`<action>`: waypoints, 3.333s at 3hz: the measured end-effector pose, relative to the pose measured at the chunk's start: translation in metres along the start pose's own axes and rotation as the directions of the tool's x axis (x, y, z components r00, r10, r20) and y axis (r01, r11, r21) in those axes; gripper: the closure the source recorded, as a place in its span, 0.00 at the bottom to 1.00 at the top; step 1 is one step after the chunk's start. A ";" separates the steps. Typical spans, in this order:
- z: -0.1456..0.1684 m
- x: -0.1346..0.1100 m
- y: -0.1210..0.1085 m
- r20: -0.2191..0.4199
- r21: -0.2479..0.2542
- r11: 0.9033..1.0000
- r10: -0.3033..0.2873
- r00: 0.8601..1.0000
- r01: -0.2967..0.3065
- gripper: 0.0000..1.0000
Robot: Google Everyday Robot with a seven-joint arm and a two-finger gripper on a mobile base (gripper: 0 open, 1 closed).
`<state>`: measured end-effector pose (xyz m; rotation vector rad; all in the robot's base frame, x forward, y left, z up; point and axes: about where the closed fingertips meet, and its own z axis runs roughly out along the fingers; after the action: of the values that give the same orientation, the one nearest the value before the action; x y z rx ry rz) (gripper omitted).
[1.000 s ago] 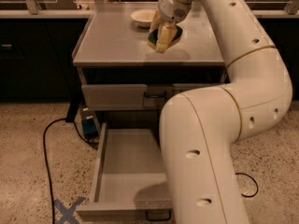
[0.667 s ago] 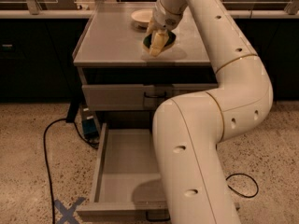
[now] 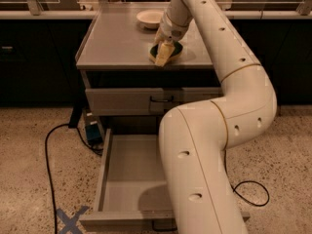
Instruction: Pick sponge from middle drawer and place on counter
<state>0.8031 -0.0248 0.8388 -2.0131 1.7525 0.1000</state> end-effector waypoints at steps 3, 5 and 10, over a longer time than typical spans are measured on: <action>0.011 0.010 -0.003 0.007 0.007 0.998 0.062 0.998 -0.062 1.00; -0.048 0.017 -0.002 0.078 0.068 0.989 0.128 0.989 -0.133 1.00; -0.028 0.044 0.005 0.091 0.040 0.980 0.189 0.978 -0.193 0.35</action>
Offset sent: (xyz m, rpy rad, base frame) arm 0.1838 -0.0523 -0.0146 0.0100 0.1258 -0.1595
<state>0.7998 -0.0764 0.8467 -1.7757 1.8703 0.2011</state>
